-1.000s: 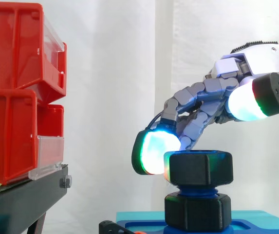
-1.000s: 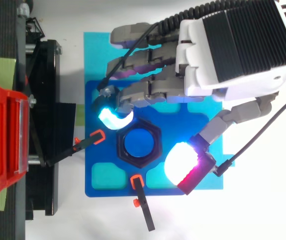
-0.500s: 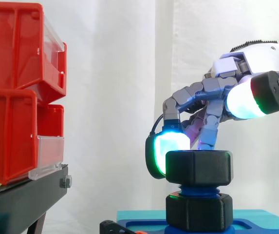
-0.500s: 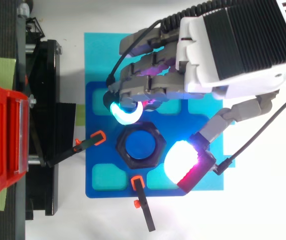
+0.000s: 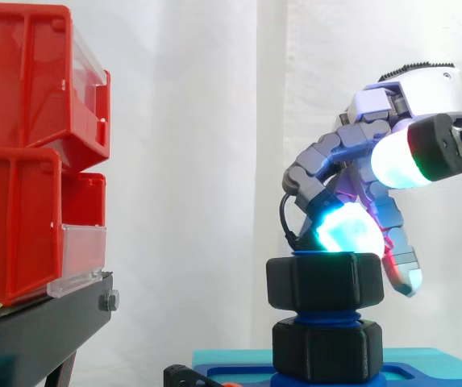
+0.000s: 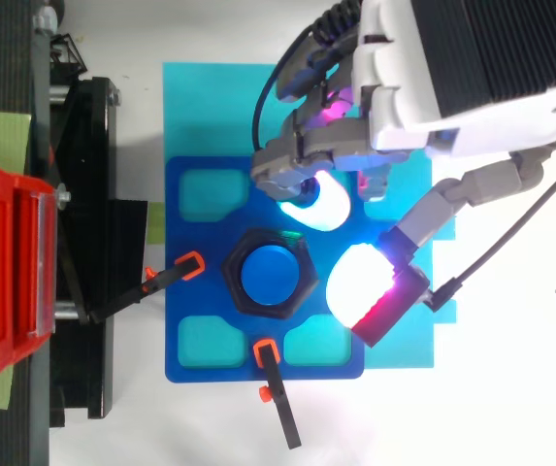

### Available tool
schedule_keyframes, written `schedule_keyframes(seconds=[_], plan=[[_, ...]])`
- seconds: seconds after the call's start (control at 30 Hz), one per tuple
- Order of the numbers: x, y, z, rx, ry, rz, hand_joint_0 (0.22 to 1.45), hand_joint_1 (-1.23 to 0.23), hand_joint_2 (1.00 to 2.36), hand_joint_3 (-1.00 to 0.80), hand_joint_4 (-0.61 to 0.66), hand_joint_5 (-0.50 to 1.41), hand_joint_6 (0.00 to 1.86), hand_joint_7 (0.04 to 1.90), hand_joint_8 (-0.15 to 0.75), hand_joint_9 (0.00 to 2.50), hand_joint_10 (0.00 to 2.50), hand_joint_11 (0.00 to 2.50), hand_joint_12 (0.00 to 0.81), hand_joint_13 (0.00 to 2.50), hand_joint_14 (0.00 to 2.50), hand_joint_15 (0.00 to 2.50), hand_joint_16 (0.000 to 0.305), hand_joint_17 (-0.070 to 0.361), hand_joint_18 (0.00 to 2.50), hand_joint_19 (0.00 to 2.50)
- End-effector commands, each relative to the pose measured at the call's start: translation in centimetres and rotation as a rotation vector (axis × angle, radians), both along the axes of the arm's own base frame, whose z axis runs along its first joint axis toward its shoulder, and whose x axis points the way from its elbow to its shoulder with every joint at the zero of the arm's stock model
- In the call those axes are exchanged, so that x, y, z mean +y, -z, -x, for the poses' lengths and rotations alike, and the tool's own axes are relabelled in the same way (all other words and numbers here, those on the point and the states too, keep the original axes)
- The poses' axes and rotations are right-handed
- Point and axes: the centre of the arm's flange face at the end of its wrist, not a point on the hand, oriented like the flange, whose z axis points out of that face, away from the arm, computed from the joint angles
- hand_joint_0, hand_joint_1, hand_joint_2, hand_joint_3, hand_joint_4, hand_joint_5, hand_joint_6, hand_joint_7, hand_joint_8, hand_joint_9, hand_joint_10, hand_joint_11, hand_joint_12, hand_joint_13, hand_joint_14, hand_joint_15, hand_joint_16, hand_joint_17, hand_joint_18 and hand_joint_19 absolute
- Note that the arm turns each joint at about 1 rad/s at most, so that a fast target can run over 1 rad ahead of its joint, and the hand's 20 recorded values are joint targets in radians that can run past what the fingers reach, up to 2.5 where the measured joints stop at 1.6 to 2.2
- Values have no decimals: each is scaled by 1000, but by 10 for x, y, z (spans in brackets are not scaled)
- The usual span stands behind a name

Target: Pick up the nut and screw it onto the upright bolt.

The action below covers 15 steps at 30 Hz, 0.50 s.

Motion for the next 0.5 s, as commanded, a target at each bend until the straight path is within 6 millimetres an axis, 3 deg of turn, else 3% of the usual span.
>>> schedule_keyframes(seconds=[0.0, 0.1, 0.17, 0.47], plan=[[-3, -2, 2, 5, -8, 5, 485, -348, 1000, -500, 53, 97, 552, 1448, 123, 1652, 0, 60, 204, 1058, 3, 80, 28, 62, 806, 359], [-6, -9, 1, -2, -13, 6, 482, -344, 1000, -500, 60, 94, 543, 1452, 140, 1660, 2, 86, 217, 1072, 3, 83, 29, 66, 863, 379], [-9, -24, 0, -10, -17, 11, 479, -340, 1000, -500, 87, 87, 501, 1469, 172, 1617, 3, 95, 233, 1005, 2, 63, 32, 71, 808, 366], [-14, -62, -6, -70, -23, 35, 472, -341, 1000, -500, 241, -33, 505, 994, 215, 1316, 1, 73, 296, 805, 3, 64, 39, 88, 602, 359]])
